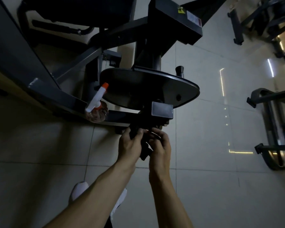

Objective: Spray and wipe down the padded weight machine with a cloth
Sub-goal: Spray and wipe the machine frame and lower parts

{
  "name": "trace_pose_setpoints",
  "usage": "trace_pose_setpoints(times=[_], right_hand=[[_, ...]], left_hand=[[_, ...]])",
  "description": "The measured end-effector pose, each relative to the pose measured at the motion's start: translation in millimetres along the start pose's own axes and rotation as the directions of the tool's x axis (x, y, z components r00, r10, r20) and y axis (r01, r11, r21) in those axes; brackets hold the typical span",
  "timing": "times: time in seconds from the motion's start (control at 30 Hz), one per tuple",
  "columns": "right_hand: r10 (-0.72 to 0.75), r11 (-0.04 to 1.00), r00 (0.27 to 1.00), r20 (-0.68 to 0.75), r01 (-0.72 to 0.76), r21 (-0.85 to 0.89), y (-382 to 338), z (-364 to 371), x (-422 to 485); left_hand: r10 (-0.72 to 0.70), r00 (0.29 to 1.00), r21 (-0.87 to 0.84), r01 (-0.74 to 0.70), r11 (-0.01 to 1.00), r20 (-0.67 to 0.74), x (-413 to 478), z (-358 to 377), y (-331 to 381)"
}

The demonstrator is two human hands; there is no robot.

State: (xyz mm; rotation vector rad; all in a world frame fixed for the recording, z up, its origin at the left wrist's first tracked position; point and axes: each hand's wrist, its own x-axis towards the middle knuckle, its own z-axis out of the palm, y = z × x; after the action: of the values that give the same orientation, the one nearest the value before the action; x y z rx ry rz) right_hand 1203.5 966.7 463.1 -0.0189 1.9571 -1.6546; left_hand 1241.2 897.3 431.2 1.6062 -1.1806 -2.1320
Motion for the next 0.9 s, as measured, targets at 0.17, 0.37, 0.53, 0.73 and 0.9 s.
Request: trace_pose_setpoints(times=[0.17, 0.37, 0.53, 0.73, 0.9], right_hand=[[-0.06, 0.99, 0.959, -0.277, 0.021, -0.142, -17.9, -29.1, 21.1], [-0.006, 0.983, 0.985, -0.174, -0.026, -0.182, -19.4, -28.8, 44.3], [0.007, 0.992, 0.982, -0.189, -0.031, -0.126, -16.8, -24.4, 52.3], [-0.014, 0.992, 0.984, -0.176, -0.008, -0.125, -9.4, -23.7, 53.3], [-0.006, 0.992, 0.984, -0.178, -0.017, -0.124, -8.4, -22.7, 53.7]], left_hand=[[0.197, 0.963, 0.119, -0.176, 0.977, -0.187, -10.8, 18.1, 2.9], [0.465, 0.876, 0.375, -0.392, 0.84, -0.128, -10.2, 54.0, -0.2], [0.27, 0.9, 0.232, -0.197, 0.952, -0.342, 15.3, 46.4, -7.8], [0.303, 0.916, 0.112, -0.283, 0.953, -0.264, 15.7, 40.5, -14.1], [0.144, 0.942, -0.002, -0.151, 0.988, -0.303, 28.5, 41.5, -12.9]])
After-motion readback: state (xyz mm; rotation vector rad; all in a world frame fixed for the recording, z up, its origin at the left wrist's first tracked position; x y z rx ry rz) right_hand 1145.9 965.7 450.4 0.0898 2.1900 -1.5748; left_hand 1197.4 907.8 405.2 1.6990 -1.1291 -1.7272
